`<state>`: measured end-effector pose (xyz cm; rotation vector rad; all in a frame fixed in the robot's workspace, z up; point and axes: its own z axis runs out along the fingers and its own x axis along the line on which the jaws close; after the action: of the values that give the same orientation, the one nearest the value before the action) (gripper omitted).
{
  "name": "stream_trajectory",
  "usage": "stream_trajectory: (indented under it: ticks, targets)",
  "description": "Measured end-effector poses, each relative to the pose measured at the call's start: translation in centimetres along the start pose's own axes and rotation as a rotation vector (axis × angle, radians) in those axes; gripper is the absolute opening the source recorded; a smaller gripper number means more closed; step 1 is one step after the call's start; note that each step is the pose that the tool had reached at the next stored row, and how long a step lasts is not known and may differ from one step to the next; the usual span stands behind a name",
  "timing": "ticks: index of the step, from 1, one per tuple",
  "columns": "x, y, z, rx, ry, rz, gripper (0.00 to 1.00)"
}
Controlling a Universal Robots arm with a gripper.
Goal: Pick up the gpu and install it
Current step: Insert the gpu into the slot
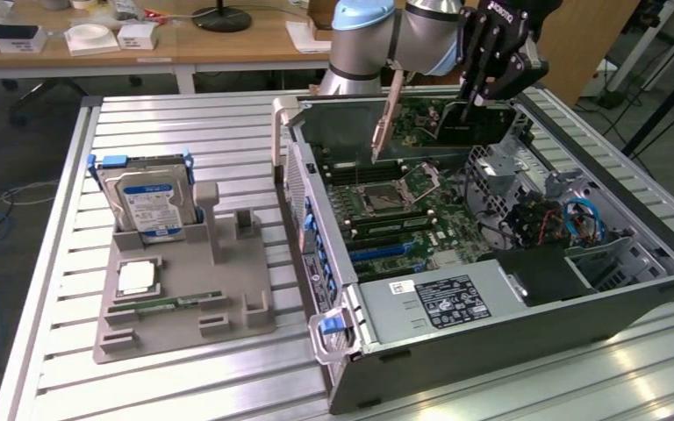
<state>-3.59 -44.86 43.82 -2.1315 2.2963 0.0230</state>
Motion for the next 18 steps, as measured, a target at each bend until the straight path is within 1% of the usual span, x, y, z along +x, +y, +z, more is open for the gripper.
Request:
stream_trajectory:
  ticks: [5,9,10,12,15,17,18]
  targets:
    - [0.0,0.00,0.01,0.0001,0.0000,0.000,0.26]
    - [0.0,0.00,0.17,0.0021,-0.0002,0.000,0.26]
    - [0.0,0.02,0.24,0.0037,-0.0003,0.000,0.26]
    - [0.0,0.10,0.49,0.0106,-0.0009,0.000,0.26]
    - [0.0,0.30,0.90,0.0189,-0.0016,-0.001,0.26]
    - [0.1,0.51,1.18,0.0228,-0.0016,-0.001,0.26]
    - [0.1,0.58,1.32,0.0234,-0.0018,-0.004,0.26]
